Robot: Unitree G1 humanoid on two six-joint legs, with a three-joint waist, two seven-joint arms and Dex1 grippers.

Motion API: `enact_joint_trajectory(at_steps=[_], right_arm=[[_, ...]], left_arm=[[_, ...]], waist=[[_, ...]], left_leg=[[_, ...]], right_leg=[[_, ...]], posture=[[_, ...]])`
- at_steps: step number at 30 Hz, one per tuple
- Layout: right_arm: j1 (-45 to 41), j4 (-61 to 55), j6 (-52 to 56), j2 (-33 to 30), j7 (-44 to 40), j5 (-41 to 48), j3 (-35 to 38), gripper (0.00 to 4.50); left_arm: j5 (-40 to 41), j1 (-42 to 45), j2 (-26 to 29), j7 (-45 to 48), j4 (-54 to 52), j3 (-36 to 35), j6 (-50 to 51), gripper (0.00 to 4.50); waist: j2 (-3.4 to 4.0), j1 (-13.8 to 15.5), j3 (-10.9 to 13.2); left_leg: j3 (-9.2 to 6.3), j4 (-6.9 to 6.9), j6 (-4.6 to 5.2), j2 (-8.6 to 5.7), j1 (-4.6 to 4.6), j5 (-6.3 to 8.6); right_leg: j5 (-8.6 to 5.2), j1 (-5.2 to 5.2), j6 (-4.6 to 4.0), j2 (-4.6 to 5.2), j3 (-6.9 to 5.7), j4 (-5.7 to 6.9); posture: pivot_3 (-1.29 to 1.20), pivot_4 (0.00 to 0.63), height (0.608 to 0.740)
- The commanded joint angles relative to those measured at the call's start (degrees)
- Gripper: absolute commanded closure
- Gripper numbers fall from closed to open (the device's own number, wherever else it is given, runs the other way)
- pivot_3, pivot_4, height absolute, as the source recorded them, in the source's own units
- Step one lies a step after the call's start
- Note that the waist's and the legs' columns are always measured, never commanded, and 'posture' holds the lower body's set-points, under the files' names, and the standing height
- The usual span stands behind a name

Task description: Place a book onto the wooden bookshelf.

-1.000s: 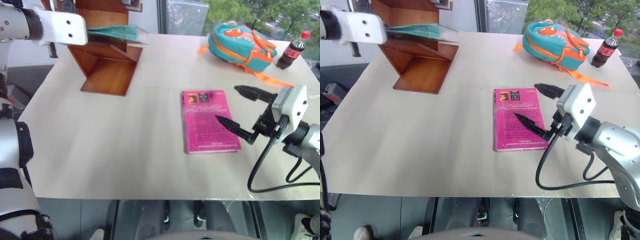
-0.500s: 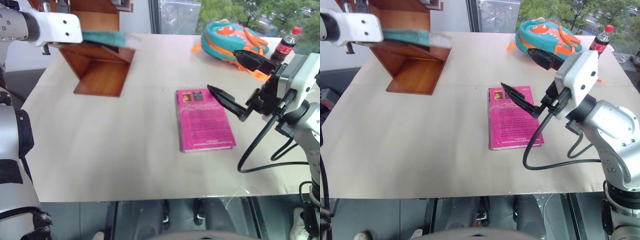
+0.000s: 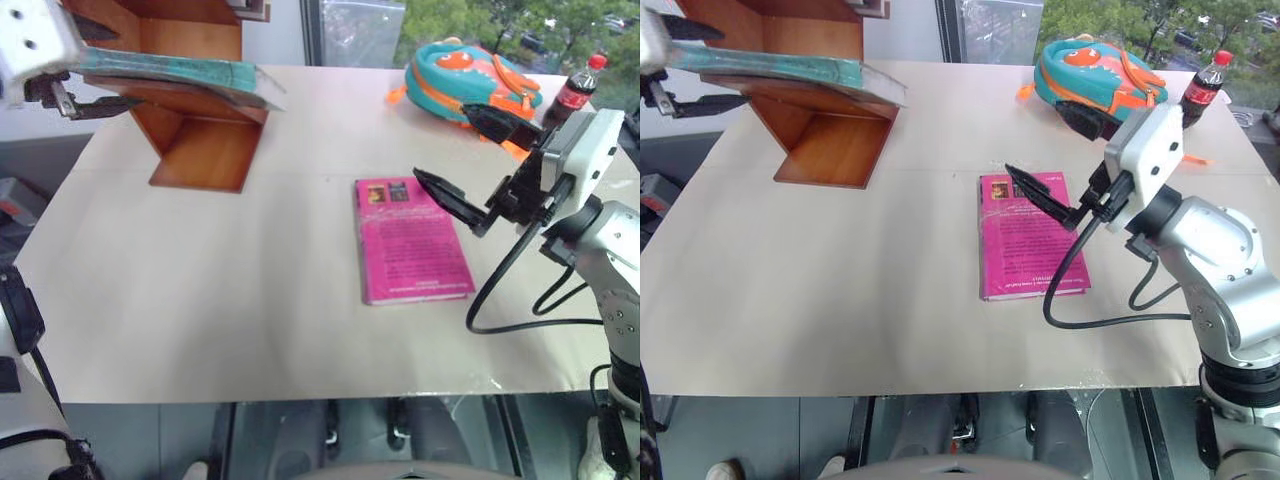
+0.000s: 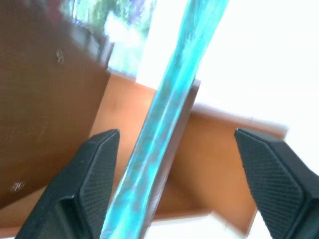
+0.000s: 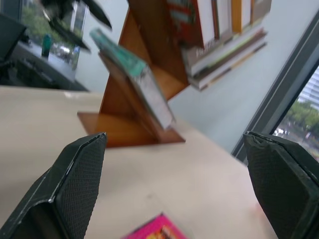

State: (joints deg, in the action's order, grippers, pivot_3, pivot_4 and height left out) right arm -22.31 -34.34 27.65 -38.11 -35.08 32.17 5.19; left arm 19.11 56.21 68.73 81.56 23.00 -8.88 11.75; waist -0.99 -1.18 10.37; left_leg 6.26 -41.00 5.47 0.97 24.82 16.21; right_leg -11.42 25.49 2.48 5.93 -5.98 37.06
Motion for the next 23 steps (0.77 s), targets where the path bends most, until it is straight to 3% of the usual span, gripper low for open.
enact_joint_trajectory(at_steps=[1,5,7,9,10,11,18,23], right_arm=[[2.0,1.3,2.2,-2.0,-1.4,-0.6,0.2,0.00],[5.9,3.7,3.6,-4.9,-1.5,-3.9,0.2,0.00],[8.3,4.8,4.0,-6.5,-1.7,-5.0,1.4,0.00],[11.3,5.2,4.3,-7.9,-2.6,-4.7,3.7,0.00],[13.8,5.0,4.0,-8.9,-3.6,-4.8,5.3,0.00],[16.1,4.9,3.7,-9.7,-4.3,-5.1,7.0,0.00],[33.9,2.4,3.3,-14.0,-10.4,-6.2,21.0,0.00],[41.0,1.1,3.0,-14.0,-12.5,-7.0,26.5,0.00]], left_arm=[[20.0,-11.3,-0.2,-5.6,-25.3,-12.4,28.4,0.65],[27.7,-27.8,-14.6,-23.7,-45.5,-16.6,35.8,0.65],[28.7,-33.6,-23.5,-32.0,-49.8,-15.0,36.2,0.65],[26.2,-40.1,-28.7,-34.6,-51.2,-13.3,33.5,0.65],[23.5,-43.8,-29.3,-34.2,-51.3,-12.1,31.0,0.10],[21.4,-46.6,-29.7,-34.3,-51.2,-11.4,29.2,0.05],[7.8,-58.8,-26.8,-30.2,-45.0,-9.7,11.3,0.05],[8.4,-60.9,-23.9,-25.5,-40.6,-11.9,7.8,0.05]], waist=[[0.05,0.0,0.0],[0.62,0.9,-0.1],[0.59,1.0,-0.1],[0.38,1.0,0.0],[0.38,0.9,-0.1],[0.41,0.9,-0.1],[0.47,1.9,-0.1],[0.54,2.1,-0.2]], left_leg=[[-0.08,-0.05,0.00,0.01,0.01,0.00],[-0.16,-0.08,-0.02,-0.01,-0.57,0.00],[-0.23,-0.02,-0.05,-0.02,-1.19,0.00],[-0.28,-0.03,-0.08,0.01,-1.27,0.00],[-0.31,-0.08,-0.16,0.03,-1.25,-0.05],[-0.30,-0.10,-0.18,0.04,-1.25,-0.06],[-0.25,-0.05,-0.48,0.11,-1.27,0.10],[-0.27,-0.02,-0.50,0.19,-1.09,0.13]], right_leg=[[0.00,-0.04,0.00,0.00,-0.01,0.00],[-0.02,-0.59,0.00,0.02,0.01,0.06],[-0.15,-1.26,0.17,0.00,-0.07,-0.03],[-0.14,-1.39,0.19,-0.03,-0.12,-0.08],[-0.07,-1.37,0.09,-0.06,-0.14,-0.03],[0.01,-1.37,-0.04,-0.06,-0.14,-0.03],[-0.15,-1.33,-0.28,-0.01,-0.14,-0.05],[-0.17,-1.11,-0.25,0.17,-0.14,-0.21]], posture=[[0.00,0.150,0.740],[0.00,0.150,0.740],[0.00,0.150,0.740],[0.00,0.150,0.740],[0.00,0.150,0.740],[0.00,0.150,0.740],[0.00,0.150,0.740],[0.00,0.150,0.740]])
